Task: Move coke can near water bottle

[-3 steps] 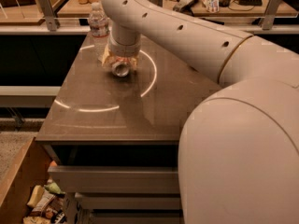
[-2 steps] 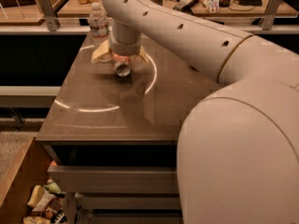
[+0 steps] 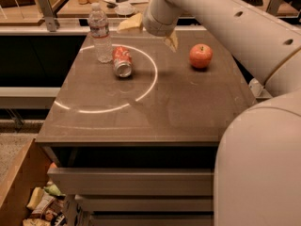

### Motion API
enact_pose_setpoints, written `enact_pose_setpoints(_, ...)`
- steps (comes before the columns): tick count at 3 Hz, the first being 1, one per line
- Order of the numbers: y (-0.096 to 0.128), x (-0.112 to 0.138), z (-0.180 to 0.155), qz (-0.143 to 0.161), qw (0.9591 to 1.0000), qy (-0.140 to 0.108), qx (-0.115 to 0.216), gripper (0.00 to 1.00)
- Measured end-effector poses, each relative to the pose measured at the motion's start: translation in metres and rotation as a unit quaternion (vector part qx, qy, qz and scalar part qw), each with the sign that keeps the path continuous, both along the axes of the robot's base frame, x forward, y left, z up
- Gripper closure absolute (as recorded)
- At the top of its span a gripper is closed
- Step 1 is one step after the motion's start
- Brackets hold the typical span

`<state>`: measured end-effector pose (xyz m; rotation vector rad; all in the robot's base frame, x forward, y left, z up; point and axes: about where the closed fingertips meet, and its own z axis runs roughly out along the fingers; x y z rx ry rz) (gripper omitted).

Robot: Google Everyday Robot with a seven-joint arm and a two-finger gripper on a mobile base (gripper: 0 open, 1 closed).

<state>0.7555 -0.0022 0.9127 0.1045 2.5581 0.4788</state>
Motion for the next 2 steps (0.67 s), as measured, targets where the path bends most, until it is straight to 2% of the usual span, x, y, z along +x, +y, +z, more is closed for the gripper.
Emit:
enact_pose_setpoints(1,-0.0687,0.0205,0.0424,-0.073,0.9953,-0.063,0.002,0.0)
enact_pose_setpoints(2,-0.0677,0.0203,0.0417,-0.072,0.9955,-0.062,0.001,0.0)
